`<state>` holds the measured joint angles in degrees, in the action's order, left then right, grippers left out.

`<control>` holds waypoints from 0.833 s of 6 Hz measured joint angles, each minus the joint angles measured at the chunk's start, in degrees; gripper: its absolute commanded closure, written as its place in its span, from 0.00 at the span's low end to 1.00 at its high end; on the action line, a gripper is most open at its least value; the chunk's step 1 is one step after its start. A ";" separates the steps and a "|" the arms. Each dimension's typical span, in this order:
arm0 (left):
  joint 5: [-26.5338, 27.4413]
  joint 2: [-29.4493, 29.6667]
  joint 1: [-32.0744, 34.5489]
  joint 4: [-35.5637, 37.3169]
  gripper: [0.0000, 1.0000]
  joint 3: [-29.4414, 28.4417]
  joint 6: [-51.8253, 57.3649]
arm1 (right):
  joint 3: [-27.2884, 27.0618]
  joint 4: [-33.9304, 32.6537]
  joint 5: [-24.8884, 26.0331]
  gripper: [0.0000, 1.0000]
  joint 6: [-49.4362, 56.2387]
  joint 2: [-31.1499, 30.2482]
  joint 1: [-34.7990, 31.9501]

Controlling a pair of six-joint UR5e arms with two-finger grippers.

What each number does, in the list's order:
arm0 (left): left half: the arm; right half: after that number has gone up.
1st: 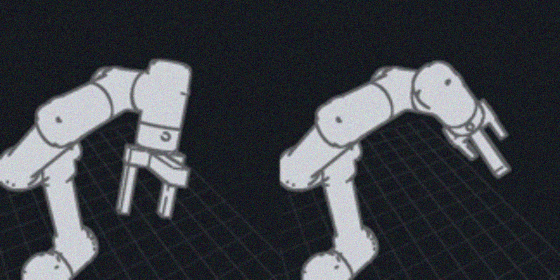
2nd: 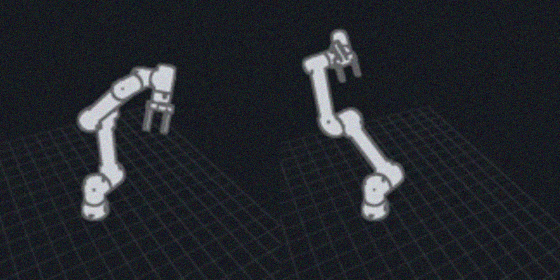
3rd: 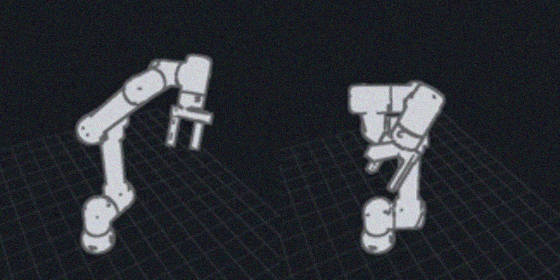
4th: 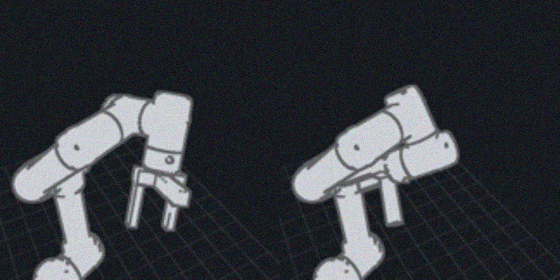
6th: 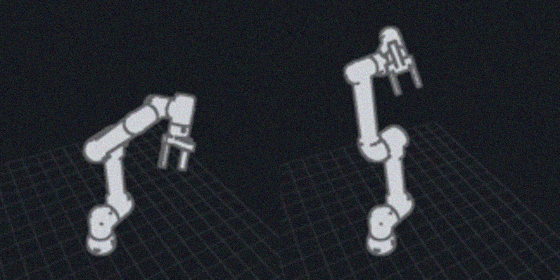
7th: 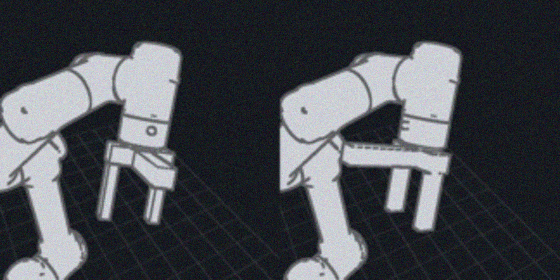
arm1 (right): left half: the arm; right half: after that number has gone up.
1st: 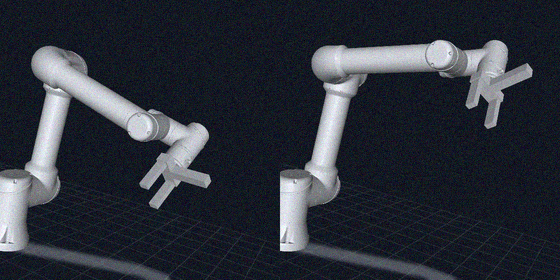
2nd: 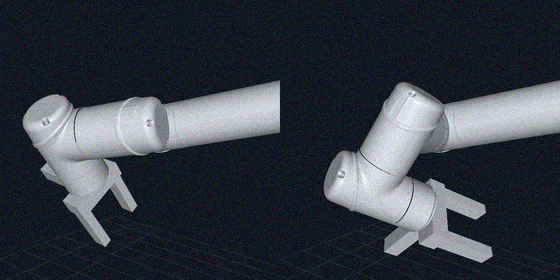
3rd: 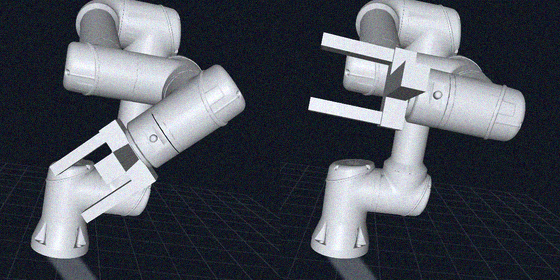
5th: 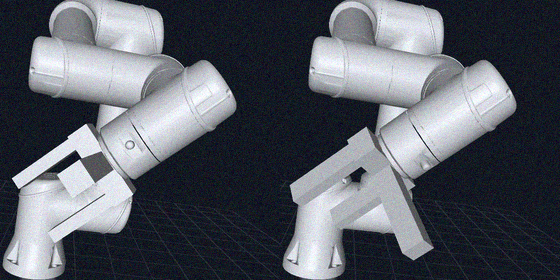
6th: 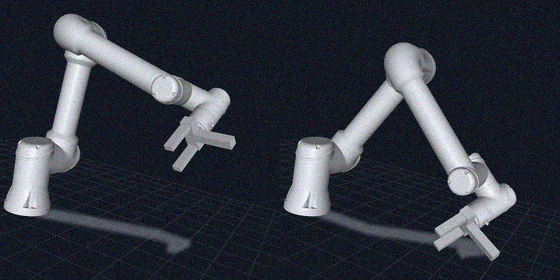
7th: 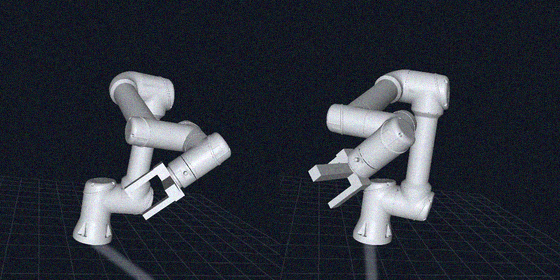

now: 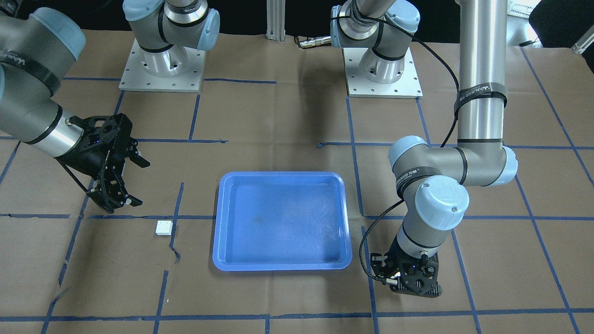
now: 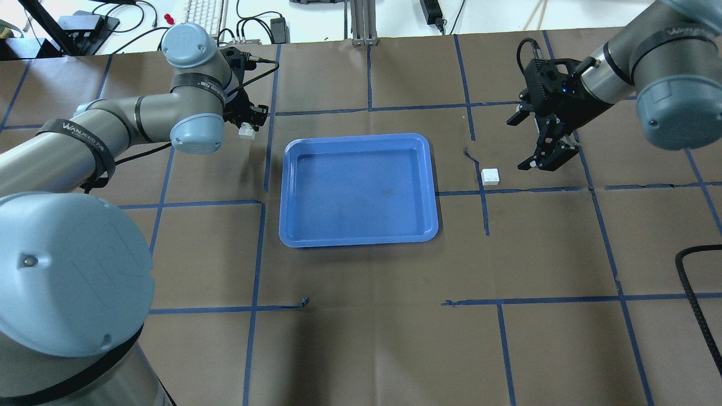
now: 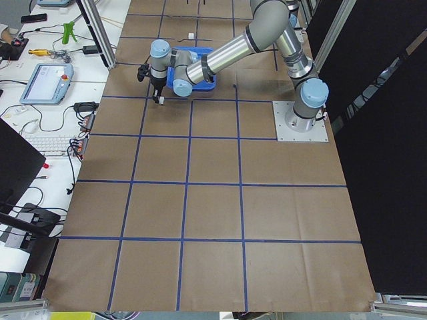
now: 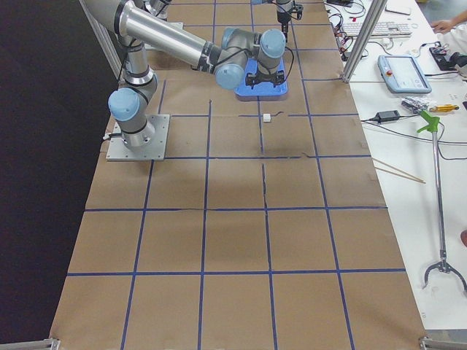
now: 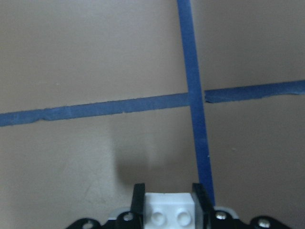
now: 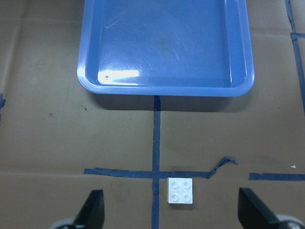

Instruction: Assemble white blocks and place on blue tray

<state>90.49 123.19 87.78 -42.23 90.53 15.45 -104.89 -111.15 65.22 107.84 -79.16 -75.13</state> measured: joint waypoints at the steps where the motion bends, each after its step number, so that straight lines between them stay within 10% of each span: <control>1: -0.21 -2.66 2.09 -0.32 0.99 0.76 5.77 | -1.86 -4.62 -1.57 0.01 0.16 3.16 0.68; 5: 5.69 -4.27 20.32 -2.34 0.99 7.64 38.78 | -2.88 -11.30 -3.11 0.00 1.79 12.35 1.03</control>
<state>96.18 118.91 108.09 -44.56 98.17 54.23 -107.77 -122.45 62.11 109.64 -66.81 -74.10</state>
